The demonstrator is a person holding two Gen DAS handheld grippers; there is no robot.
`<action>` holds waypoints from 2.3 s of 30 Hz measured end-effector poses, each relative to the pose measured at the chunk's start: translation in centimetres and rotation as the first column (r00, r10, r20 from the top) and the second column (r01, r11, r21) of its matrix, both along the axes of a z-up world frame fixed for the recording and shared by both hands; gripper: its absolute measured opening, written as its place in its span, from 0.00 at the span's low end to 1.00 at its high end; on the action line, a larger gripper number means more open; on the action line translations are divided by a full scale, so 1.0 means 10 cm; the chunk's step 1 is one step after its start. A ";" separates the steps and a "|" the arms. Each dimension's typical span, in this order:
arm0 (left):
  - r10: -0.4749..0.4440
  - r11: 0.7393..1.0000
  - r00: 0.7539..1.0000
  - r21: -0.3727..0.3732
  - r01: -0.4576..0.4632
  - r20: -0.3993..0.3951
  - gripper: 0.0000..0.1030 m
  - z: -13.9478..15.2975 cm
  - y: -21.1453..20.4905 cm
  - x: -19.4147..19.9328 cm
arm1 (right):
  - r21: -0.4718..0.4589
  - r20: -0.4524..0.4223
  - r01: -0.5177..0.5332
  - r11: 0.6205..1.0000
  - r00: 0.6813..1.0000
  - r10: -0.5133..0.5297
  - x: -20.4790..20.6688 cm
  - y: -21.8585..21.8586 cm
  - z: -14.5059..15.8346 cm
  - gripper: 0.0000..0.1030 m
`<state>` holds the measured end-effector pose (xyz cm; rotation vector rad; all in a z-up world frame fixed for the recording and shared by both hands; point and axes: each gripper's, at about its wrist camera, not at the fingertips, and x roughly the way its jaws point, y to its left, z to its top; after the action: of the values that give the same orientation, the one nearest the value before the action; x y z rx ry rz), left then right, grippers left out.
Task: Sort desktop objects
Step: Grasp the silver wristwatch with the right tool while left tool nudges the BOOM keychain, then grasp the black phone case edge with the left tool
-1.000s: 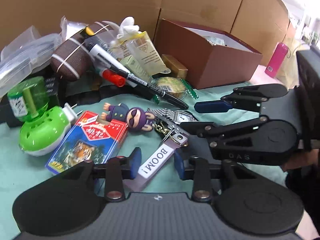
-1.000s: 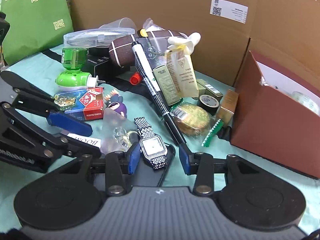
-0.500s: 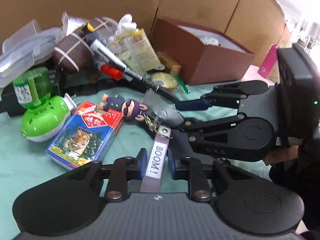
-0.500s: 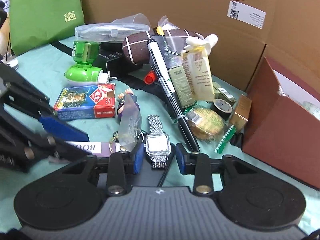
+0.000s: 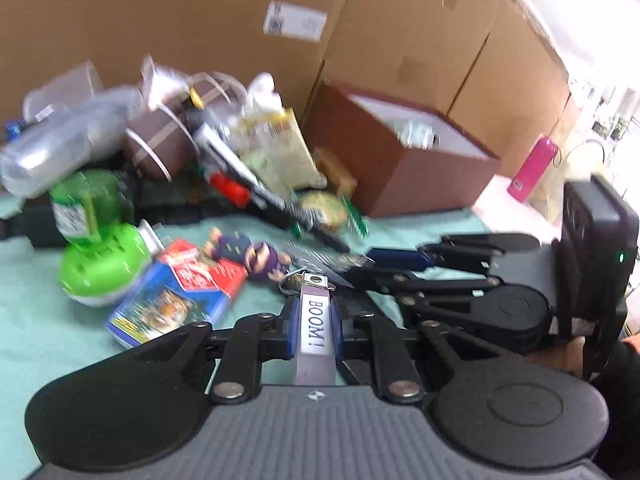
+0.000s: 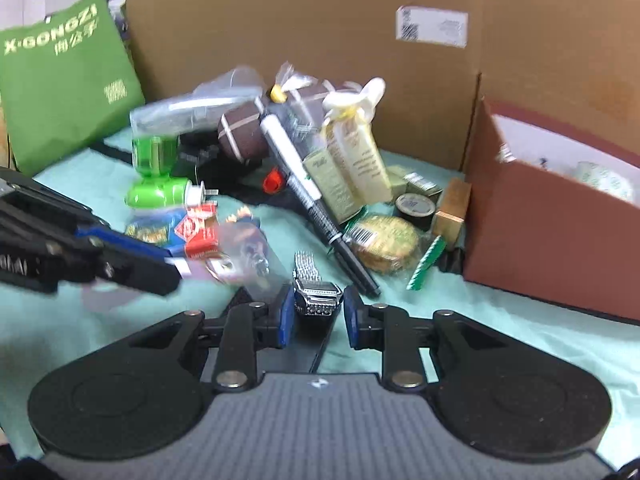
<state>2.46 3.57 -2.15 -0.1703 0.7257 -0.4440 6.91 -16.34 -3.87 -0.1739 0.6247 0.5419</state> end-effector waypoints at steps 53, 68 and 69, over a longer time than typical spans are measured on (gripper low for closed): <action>-0.033 0.999 0.994 0.033 0.036 -0.100 0.13 -0.41 -0.58 0.17 | -0.063 -0.061 0.160 0.985 0.985 -0.164 -0.19 -0.50 -0.23 0.29; -0.040 0.998 0.999 -0.042 0.039 -0.035 0.04 -0.08 -0.60 0.10 | -0.012 0.045 0.219 0.976 0.975 -0.218 -0.38 -0.68 0.18 0.28; -0.045 0.998 0.999 -0.040 0.044 -0.027 0.04 -0.06 -0.62 0.09 | -0.010 0.053 0.223 0.975 0.974 -0.222 -0.38 -0.69 0.21 0.28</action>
<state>3.38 -2.65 -2.75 -0.1982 0.7497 -0.4999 3.10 -23.25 -1.78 -0.1301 0.5896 0.3149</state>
